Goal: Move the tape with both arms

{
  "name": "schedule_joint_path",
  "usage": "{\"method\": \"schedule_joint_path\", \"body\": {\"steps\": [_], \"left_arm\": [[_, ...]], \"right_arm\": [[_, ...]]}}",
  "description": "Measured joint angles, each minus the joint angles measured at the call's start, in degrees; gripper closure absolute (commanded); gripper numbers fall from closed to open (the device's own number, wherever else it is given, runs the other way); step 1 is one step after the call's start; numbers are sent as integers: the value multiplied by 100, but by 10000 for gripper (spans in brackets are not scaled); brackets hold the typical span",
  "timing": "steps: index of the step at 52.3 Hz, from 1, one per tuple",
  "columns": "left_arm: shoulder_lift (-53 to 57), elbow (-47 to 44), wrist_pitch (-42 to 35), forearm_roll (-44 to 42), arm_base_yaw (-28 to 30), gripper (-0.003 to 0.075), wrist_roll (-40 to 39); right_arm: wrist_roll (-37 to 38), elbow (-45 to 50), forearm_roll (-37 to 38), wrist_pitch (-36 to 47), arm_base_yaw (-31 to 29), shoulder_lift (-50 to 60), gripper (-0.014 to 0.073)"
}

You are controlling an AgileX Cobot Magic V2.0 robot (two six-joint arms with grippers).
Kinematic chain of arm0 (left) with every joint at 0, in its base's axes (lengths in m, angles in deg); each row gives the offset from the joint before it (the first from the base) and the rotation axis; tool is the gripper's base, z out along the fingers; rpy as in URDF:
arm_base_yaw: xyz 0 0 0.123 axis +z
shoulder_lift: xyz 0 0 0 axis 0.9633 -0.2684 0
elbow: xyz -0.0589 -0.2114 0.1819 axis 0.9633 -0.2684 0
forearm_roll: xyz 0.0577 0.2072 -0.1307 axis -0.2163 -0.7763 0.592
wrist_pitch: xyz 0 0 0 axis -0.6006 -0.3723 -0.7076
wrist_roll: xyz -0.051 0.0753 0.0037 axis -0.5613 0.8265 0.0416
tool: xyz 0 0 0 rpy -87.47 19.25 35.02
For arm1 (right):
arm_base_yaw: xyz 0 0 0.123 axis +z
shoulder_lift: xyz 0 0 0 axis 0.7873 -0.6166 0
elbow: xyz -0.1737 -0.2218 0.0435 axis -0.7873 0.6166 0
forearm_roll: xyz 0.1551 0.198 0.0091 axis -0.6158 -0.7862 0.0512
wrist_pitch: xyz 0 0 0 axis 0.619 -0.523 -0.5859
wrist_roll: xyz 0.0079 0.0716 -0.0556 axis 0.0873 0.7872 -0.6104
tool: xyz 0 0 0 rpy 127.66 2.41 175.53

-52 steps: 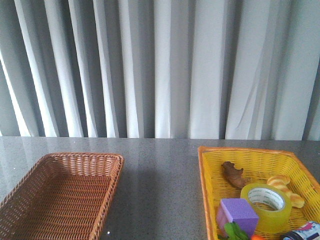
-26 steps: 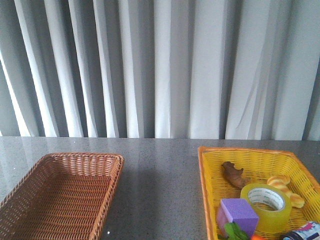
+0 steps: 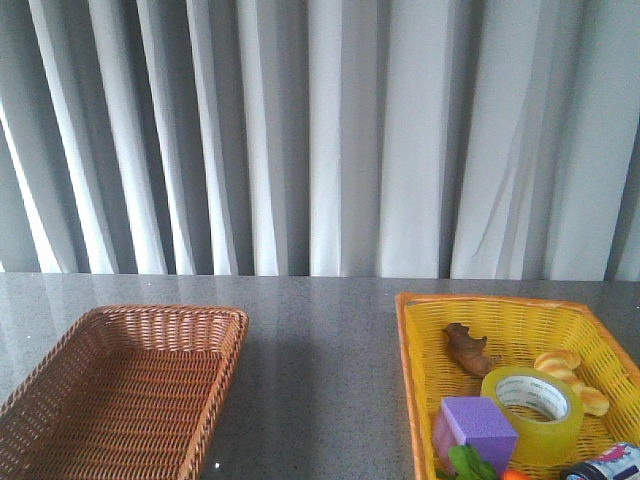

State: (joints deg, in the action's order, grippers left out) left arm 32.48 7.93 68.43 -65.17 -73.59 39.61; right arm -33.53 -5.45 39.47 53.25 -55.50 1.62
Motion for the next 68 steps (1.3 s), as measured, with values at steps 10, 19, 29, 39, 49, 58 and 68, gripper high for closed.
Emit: {"method": "schedule_joint_path", "body": {"steps": [10, 19, 29, 39, 49, 58, 68], "left_arm": [[0, 0, -59, 110, 0, 726, -77], [0, 0, -1038, 982, 0, 726, -940], [-135, 705, -2540, 1272, -5, 726, -1507], [-1814, 2785, -1866, 1047, -11, 726, -1481], [-3952, 4821, -339, 752, -11, 726, -1468], [-5226, 5809, 608, 727, -11, 726, -1468], [-5908, 5959, 809, 724, -11, 726, -1468]], "right_arm": [[47, 0, -151, 48, 0, 0, 602], [897, 0, -354, 1047, 0, 0, 602], [1517, -717, 1463, 2017, 0, -268, 602], [2577, -2610, 3076, 1811, 7, -1808, 602], [3186, -4330, 3198, 108, 517, -3406, 602], [3341, -5499, 3099, -2012, 885, -4948, 602], [3379, -5789, 3023, -3371, 935, -5841, 602]]}}
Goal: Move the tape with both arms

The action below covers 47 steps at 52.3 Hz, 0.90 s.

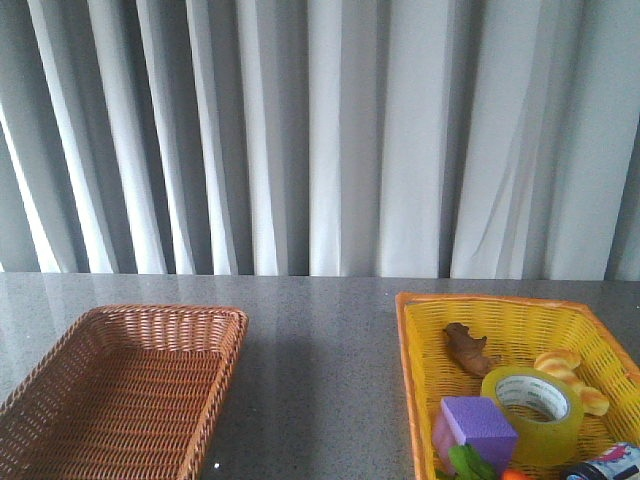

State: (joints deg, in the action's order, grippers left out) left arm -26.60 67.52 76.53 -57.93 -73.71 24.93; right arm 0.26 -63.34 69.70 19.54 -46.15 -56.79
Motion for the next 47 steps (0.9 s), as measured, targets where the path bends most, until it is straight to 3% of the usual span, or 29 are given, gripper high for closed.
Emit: {"method": "schedule_joint_path", "body": {"steps": [25, 35, 41, 47], "left_arm": [[-203, 7, 92, 138, 0, 722, 0], [-203, 17, -47, 150, 0, 702, 0], [-203, 17, -309, 155, 0, 674, 0], [-217, 34, -411, 155, 0, 626, 0]], "right_arm": [[-33, -10, -21, -228, 0, -511, 602], [-758, -10, -21, -73, 0, -511, 591], [-1333, -19, -41, 38, 7, -570, 529], [-1625, -30, -94, 40, 118, -667, 401]]}}
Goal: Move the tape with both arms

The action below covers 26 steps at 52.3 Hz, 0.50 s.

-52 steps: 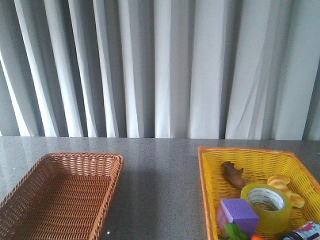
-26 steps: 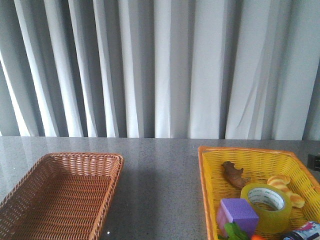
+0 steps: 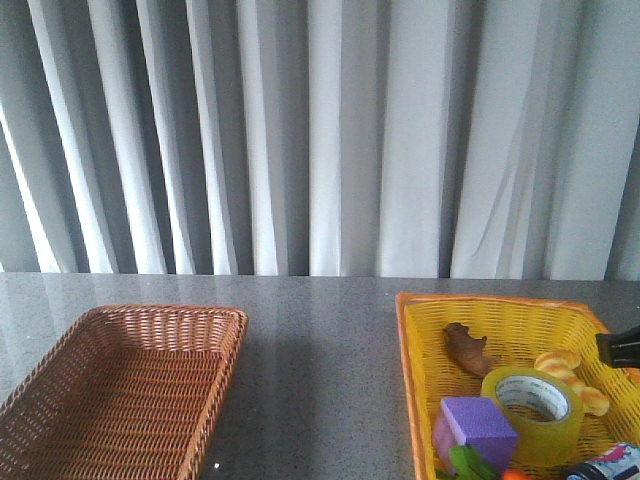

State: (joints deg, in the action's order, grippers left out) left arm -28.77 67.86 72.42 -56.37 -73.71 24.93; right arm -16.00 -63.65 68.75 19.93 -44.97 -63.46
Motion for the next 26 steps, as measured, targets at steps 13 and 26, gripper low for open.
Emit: {"method": "schedule_joint_path", "body": {"steps": [13, 26], "left_arm": [[-343, 166, 142, 167, 0, 396, 0], [-798, 844, 730, 749, 0, 247, 0]], "right_arm": [[-113, -210, -100, -239, 58, -89, -16], [-204, -496, -182, -531, 58, -89, -72]]}}
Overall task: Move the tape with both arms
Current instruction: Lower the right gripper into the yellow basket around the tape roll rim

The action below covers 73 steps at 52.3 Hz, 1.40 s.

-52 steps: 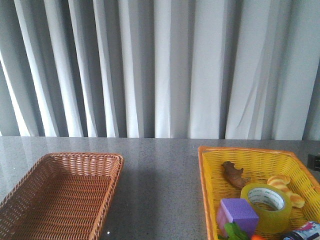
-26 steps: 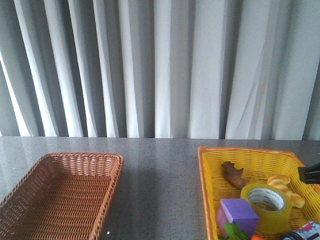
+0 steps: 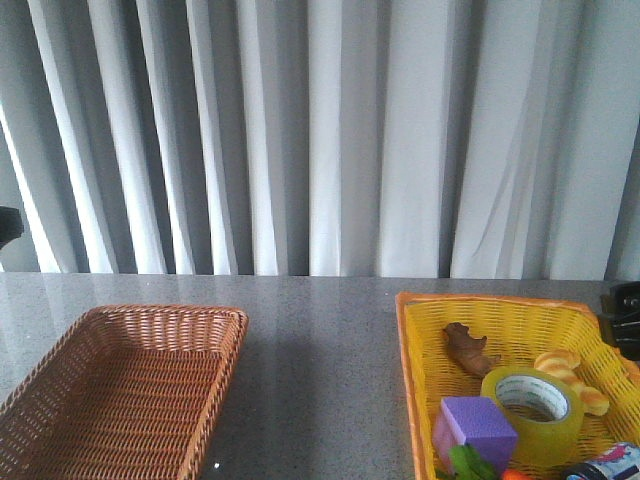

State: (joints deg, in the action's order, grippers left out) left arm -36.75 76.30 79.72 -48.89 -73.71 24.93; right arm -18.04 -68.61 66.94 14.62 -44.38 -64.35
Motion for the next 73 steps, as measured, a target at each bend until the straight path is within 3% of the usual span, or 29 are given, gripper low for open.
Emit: {"method": "schedule_joint_path", "body": {"steps": [27, 35, 46, 54, 73], "left_arm": [[-74, 71, 75, 37, 0, 249, 0], [-74, 71, 80, 37, 0, 249, 0], [-74, 71, 328, 41, 0, 249, 0], [-74, 71, 585, 41, 0, 249, 0], [-74, 71, 772, 41, 0, 249, 0]], "right_arm": [[216, -25, -344, -142, 0, 7, 18], [187, -630, -547, -939, 0, -624, 18], [-831, -2142, -1506, -2664, 0, -1892, 18], [-1226, -2504, -1996, -2726, -18, -2327, 18], [-1692, -2533, -3149, -2695, -1086, -3291, 27]]}}
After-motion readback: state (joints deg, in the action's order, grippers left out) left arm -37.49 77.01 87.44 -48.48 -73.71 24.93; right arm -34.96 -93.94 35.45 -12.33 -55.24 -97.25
